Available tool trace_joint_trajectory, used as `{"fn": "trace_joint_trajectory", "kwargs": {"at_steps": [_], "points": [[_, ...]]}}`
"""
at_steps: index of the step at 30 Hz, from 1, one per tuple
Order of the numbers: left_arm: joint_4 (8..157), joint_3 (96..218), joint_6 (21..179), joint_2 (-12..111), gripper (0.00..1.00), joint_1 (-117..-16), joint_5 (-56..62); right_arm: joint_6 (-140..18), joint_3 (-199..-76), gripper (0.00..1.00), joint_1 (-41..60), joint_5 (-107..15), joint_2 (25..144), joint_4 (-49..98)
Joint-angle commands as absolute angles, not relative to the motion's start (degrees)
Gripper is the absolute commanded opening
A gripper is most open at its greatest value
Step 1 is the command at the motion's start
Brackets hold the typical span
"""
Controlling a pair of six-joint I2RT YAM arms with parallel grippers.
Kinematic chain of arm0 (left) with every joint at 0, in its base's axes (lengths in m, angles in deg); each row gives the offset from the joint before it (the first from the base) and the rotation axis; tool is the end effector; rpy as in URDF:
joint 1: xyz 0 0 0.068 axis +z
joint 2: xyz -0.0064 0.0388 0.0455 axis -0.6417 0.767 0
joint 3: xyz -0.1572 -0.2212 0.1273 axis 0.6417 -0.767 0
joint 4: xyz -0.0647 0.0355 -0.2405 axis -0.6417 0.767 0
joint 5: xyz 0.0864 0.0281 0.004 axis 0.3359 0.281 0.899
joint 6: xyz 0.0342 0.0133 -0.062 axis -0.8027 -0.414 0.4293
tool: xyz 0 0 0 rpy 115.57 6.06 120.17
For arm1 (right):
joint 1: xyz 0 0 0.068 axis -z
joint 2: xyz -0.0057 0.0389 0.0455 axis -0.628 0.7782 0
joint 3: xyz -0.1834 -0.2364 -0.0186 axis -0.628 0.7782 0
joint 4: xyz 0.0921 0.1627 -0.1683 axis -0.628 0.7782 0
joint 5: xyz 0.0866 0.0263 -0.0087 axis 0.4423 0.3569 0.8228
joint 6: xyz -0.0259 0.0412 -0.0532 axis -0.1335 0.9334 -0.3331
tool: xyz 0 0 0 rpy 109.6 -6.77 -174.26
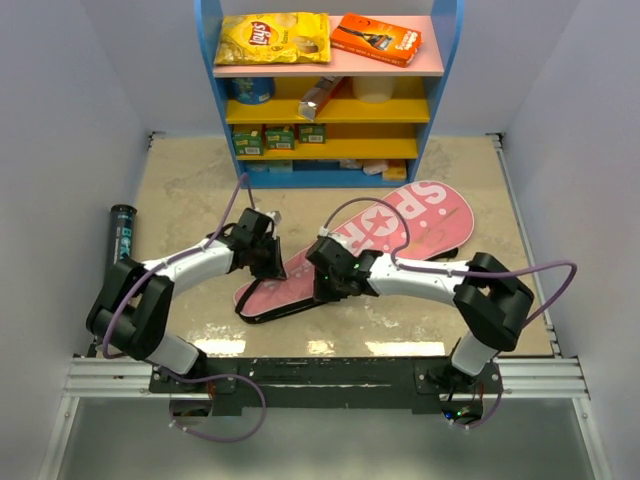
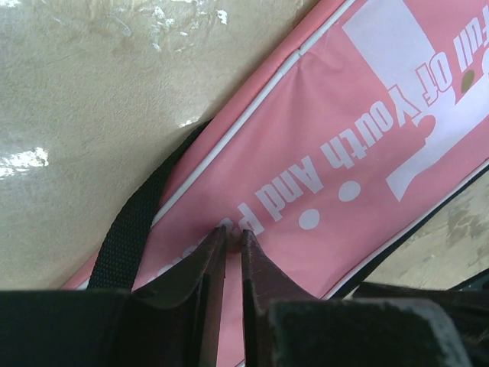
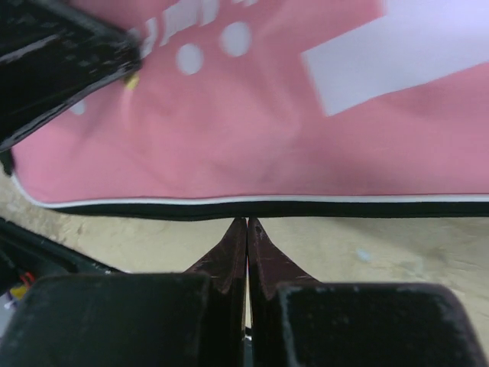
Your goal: Pack up the badminton gear
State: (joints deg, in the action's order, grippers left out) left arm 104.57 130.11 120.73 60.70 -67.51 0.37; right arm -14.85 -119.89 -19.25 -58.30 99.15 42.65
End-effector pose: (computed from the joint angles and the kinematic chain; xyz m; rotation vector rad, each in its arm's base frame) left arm 0.2448 -0.1408 0.1790 -0.0360 2.7407 -0.5795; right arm 0.1851 0.2896 0.1968 -0.0891 2.6867 0.6113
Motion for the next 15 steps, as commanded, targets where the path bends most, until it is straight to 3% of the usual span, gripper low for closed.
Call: {"fn": "trace_joint_trajectory", "kwargs": {"at_steps": [1, 3, 4, 8, 15], "points": [[110.51, 126.87, 119.99, 62.82, 0.18, -68.48, 4.27, -14.24, -118.96, 0.00, -12.54, -63.96, 94.36, 48.57], [111.21, 127.39, 119.98, 61.77, 0.18, -68.48, 5.59, -14.95, -115.88, 0.00, -4.49, -62.47, 89.71, 48.84], [111.56, 127.66, 119.90, 61.41, 0.18, -68.39, 6.12, -16.34, -113.42, 0.10, -1.73, -62.38, 87.69, 49.28], [114.63, 130.81, 120.25, 57.46, 0.18, -67.34, 8.14, -19.87, -112.69, 0.35, 9.52, -68.07, 81.70, 54.63], [116.31, 140.13, 120.77, 48.40, 0.19, -69.35, 0.51, -24.96, -113.14, 0.40, 28.76, -71.60, 79.93, 59.12]]}}
